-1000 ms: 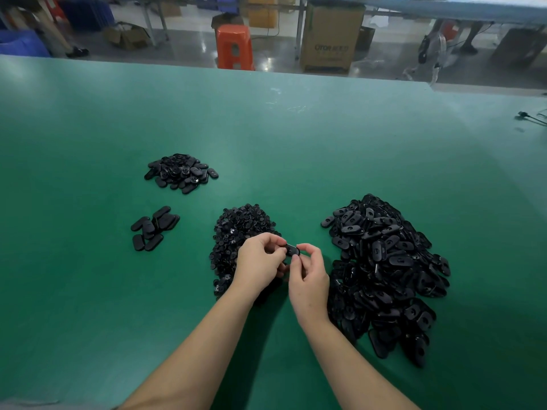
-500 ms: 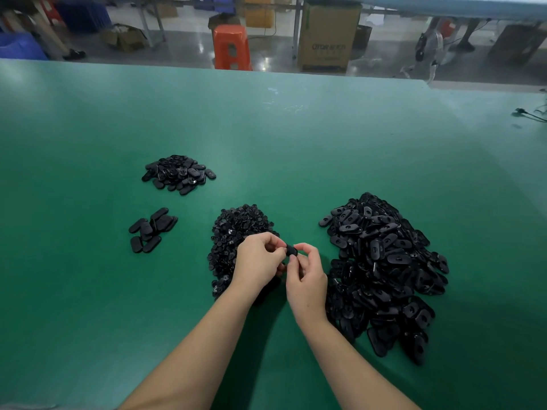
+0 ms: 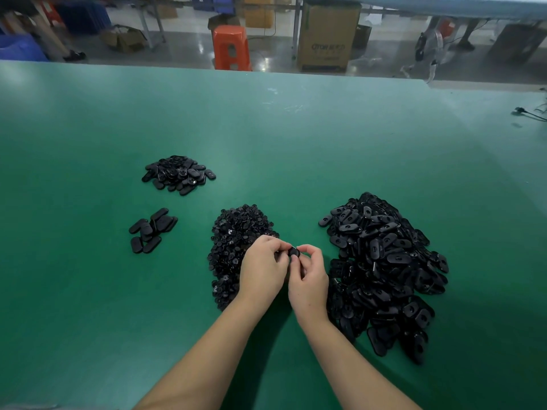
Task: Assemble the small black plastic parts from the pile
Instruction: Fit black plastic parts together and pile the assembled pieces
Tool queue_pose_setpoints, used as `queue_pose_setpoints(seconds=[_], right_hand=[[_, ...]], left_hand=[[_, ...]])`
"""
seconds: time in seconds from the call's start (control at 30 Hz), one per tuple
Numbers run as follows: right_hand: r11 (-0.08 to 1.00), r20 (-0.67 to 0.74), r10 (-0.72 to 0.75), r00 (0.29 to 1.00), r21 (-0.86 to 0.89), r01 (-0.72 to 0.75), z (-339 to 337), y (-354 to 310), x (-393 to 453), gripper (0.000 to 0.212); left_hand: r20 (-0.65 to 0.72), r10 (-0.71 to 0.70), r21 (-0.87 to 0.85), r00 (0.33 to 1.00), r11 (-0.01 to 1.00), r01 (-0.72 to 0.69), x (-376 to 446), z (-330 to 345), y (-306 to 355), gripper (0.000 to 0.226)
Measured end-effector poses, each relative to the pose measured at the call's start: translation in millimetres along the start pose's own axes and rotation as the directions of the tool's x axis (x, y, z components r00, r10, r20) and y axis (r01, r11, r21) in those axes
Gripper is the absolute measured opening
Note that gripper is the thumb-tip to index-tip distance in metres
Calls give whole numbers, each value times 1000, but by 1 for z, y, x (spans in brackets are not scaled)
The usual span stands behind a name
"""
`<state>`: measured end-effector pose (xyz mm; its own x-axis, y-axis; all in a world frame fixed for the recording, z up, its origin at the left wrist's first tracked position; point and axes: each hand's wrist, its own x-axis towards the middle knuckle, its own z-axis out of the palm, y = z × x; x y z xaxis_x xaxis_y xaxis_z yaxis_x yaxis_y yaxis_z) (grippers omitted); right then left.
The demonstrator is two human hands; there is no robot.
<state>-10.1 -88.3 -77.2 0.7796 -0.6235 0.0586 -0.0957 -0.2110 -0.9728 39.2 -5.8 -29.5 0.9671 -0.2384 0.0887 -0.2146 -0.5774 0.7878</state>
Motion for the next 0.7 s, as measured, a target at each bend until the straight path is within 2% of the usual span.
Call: queue_pose_setpoints(seconds=[0.2, 0.3, 0.47, 0.57, 0.7], right_hand=[[992, -26, 77, 997, 98, -75, 1, 3, 3, 20], [989, -18, 85, 996, 126, -82, 1, 4, 4, 20], [991, 14, 67, 998, 117, -68, 0, 3, 4, 17], [995, 26, 50, 998, 83, -52, -1, 3, 4, 17], [997, 32, 34, 999, 69, -36, -2, 2, 4, 22]], left_hand=[[28, 3, -11, 1000, 1000, -3, -5, 1, -4, 27], [43, -28, -86, 999, 996, 32, -5, -4, -6, 31], [91, -71, -71, 993, 994, 78, 2, -4, -11, 31], [117, -79, -19, 990, 996, 82, 7, -2, -13, 27], [122, -81, -46, 989, 995, 87, 9, -1, -13, 16]])
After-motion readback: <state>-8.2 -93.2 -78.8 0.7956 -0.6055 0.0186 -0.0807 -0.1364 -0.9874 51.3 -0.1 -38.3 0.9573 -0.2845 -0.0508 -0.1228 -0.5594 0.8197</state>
